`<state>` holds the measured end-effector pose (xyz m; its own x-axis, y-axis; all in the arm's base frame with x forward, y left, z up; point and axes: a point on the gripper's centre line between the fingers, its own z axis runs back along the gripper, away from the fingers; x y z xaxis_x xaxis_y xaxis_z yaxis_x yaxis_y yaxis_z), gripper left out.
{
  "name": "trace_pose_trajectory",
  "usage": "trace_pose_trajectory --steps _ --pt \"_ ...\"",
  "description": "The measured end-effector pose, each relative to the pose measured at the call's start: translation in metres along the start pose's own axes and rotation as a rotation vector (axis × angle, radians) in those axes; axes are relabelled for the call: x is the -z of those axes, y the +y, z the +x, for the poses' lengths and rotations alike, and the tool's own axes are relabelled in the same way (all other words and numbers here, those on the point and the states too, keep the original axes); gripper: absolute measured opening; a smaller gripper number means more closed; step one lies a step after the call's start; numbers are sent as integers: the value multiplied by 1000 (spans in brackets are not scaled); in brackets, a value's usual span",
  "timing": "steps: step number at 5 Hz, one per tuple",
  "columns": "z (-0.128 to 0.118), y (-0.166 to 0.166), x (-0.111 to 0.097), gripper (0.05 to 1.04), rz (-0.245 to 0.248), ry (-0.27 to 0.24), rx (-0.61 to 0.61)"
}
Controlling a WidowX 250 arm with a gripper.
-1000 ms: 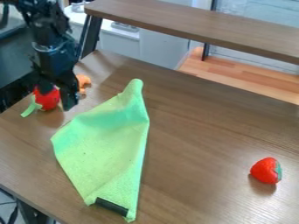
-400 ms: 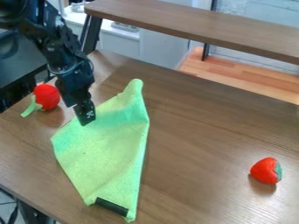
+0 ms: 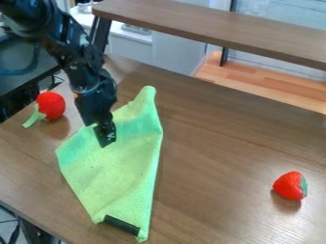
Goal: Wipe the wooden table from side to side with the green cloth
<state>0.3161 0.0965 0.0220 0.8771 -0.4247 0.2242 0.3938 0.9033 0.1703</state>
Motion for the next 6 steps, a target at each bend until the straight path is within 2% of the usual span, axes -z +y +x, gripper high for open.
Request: trace_pose_trajectory --steps 1,2,3,4,5,6 --pt "-2 -10 13 1001 -37 27 -10" --pt "-1 -15 16 1001 -74 29 -17" --pt "5 -21 19 1001 -153 13 -17" --pt "8 -16 20 1001 -188 -5 -50" --pt "10 -18 29 1001 -158 7 -27" --pt "11 -27 44 1001 -128 45 5"
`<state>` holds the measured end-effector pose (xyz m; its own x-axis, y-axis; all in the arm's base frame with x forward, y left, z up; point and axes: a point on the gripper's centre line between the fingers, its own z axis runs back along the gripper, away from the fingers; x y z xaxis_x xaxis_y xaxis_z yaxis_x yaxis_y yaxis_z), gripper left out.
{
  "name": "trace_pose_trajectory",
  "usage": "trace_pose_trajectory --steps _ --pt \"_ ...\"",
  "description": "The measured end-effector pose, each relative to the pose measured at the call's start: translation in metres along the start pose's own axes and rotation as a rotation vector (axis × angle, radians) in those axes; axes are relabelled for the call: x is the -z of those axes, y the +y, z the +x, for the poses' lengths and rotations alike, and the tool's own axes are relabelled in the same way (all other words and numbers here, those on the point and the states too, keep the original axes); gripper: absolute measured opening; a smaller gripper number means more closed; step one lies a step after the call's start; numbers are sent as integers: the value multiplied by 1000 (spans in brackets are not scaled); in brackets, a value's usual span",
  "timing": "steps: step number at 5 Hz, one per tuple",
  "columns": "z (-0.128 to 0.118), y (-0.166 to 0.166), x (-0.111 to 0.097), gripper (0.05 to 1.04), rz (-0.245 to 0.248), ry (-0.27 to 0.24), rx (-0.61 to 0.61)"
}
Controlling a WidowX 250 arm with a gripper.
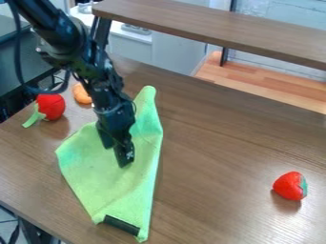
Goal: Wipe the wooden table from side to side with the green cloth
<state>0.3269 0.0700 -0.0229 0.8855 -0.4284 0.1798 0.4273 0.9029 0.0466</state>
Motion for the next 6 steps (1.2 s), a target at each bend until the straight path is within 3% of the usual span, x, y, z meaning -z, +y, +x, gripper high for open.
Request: trace_pose_trajectory --steps 1,3,6 --pt "7 -5 2 1001 25 3 6" --pt "38 -25 9 1001 -20 9 -21" --pt "121 -63 18 1001 -80 1 -88"
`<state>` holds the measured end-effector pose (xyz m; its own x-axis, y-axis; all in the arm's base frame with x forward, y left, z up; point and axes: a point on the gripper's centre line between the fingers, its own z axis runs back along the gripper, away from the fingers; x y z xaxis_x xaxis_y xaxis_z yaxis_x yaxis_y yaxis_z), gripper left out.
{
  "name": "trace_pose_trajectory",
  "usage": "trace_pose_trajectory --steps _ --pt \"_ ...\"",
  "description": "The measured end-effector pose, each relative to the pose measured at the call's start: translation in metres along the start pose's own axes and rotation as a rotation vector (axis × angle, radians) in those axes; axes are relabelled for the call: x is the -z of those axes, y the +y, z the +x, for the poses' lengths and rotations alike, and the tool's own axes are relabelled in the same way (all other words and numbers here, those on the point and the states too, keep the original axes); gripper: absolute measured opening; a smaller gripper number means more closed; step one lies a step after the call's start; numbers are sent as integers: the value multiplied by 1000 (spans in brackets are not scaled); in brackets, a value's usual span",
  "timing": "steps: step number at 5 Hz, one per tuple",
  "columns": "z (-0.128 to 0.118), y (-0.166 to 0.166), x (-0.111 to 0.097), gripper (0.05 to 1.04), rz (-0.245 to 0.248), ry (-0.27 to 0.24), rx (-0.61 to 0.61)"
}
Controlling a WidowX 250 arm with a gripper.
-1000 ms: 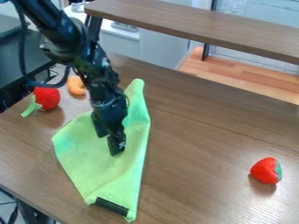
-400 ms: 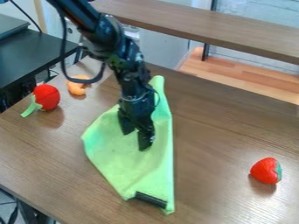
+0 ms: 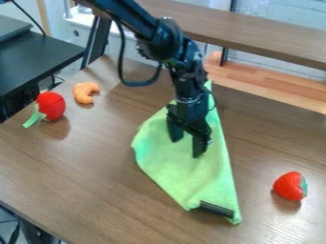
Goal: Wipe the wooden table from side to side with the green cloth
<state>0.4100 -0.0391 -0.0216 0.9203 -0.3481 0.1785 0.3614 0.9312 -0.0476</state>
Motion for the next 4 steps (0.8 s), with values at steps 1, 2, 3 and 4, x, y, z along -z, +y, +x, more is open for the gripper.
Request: trace_pose_trajectory --steps 1,2,3,4 --pt "23 -13 5 1001 -1 -4 -18" --pt "42 -24 9 1001 -10 -6 -23" --pt "46 -23 8 1001 -7 -9 -40" --pt "37 -23 13 1001 0 0 -39"
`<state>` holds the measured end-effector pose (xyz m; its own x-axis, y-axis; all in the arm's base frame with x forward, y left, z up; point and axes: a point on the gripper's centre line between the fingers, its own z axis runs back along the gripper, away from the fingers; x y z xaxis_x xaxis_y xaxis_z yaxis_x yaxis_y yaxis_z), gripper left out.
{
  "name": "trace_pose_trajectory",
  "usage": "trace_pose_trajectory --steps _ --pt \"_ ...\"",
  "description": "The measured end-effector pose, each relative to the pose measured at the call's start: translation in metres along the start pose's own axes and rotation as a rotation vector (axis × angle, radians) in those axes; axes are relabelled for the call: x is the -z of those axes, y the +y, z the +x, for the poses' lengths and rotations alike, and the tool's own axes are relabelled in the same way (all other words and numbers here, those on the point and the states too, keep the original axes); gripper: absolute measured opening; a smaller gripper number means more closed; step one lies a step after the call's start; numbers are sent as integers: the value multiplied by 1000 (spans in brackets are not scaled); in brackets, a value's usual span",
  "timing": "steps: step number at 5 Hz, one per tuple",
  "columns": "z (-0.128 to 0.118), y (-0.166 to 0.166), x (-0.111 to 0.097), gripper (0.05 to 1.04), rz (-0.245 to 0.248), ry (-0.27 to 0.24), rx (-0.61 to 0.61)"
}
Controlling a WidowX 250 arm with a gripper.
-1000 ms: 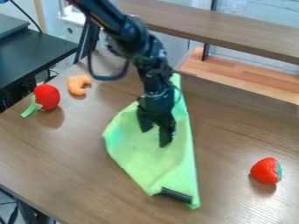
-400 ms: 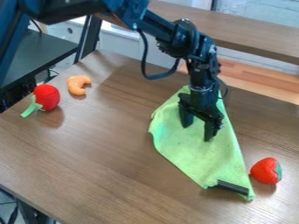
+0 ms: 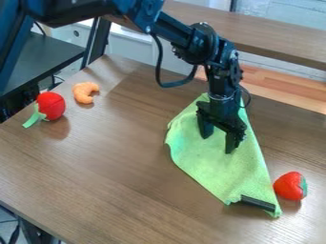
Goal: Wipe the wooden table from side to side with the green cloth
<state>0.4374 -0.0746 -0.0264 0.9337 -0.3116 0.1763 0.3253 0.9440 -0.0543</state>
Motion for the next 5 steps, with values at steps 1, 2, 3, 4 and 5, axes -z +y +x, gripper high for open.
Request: trace_pose_trajectory --steps 1,2,3,4,5 --pt "-22 14 -4 1001 19 8 -7" --pt "-48 30 -11 1001 -4 25 -30" --pt "-72 50 -17 1001 -14 32 -48" --pt "-93 69 -20 1001 -2 30 -42" --pt "-114 89 -24 1001 17 24 -36"
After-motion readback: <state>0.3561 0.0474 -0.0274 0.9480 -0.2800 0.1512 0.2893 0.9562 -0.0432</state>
